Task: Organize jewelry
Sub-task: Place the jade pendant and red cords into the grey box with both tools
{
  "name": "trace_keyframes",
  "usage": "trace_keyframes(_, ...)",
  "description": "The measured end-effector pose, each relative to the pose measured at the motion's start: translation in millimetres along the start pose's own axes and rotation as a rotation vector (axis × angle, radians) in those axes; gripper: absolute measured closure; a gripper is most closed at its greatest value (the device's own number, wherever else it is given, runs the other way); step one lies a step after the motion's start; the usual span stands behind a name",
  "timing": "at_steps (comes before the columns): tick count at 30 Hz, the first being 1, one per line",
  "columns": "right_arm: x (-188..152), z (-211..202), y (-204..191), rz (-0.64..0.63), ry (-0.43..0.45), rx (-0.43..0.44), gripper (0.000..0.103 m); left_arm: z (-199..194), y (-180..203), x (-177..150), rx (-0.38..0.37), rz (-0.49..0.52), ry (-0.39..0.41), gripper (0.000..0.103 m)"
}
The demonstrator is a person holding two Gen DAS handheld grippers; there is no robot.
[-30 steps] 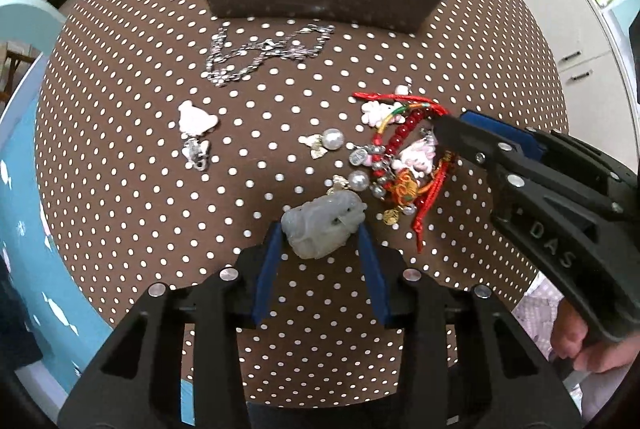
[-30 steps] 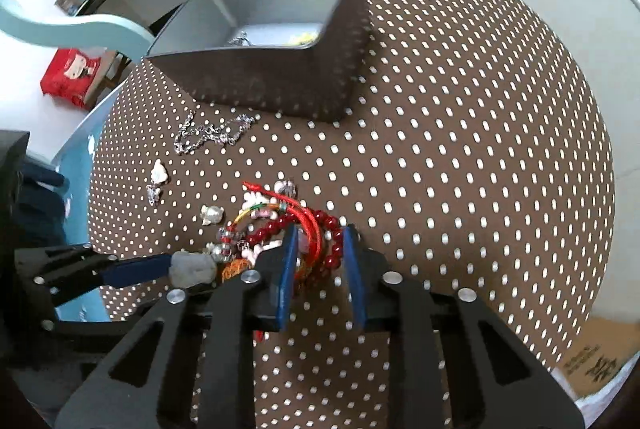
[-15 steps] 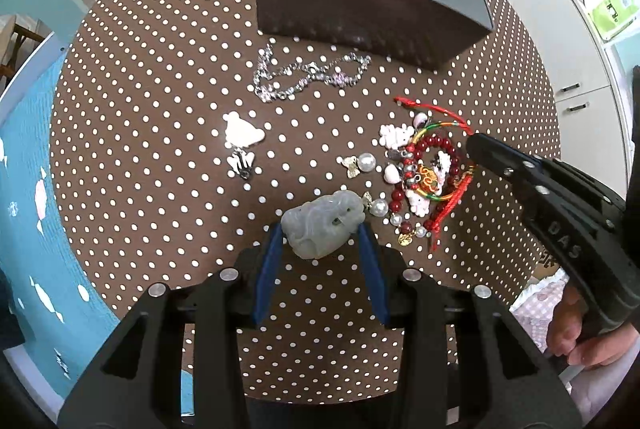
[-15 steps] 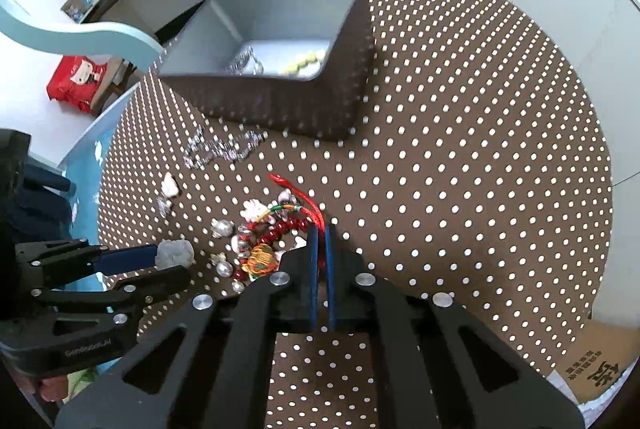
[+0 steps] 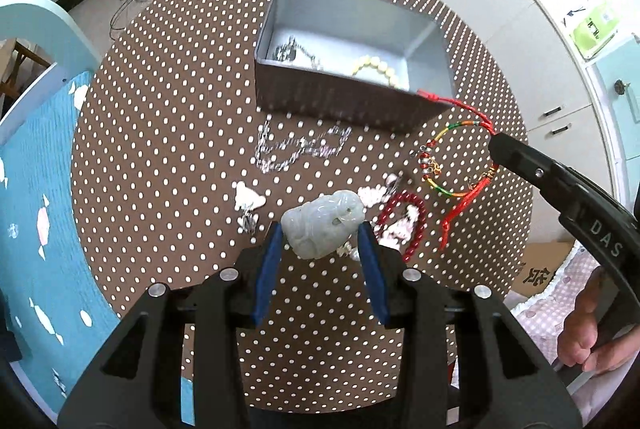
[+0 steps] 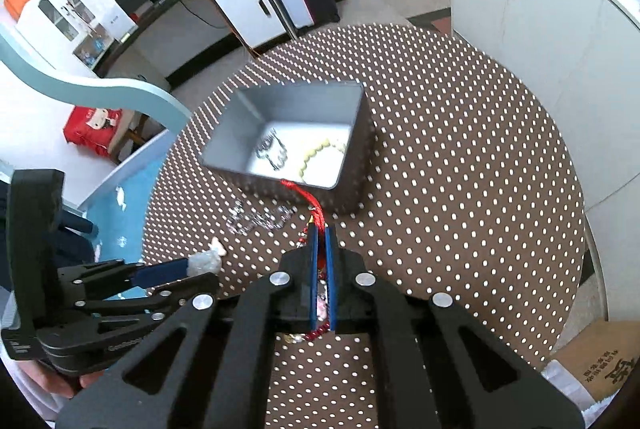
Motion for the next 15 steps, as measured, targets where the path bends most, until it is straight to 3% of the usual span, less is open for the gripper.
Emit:
trace_keyframes(3,5.8,-8.2,-2.1,0.01,0.019,0.02,0.1,-17.1,-5.5,11.9,-0.005,0.002,0.03,0.065)
trace_keyframes(7,17.4,-20.0,-8.5,0.004,0.06,0.033,0.1,-32.1,32.5,10.8,-0.014,0.003,0.08,0.065)
trace_keyframes(15,43.3,-14.4,-12.3,-0.026,0.079,0.011,0.1,-40.1,45.3,37.6,-0.025,-0.015,0.143,0.065)
Point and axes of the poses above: each gripper's, at about its wrist camera, not at the fingertips, and z roughly the way its jaws point, y to its right, x to its top, the point moved 6 cm from there along z, roughly the way its jaws point, and after that the axes turned 6 degrees about -z, right-handed, at the moved point
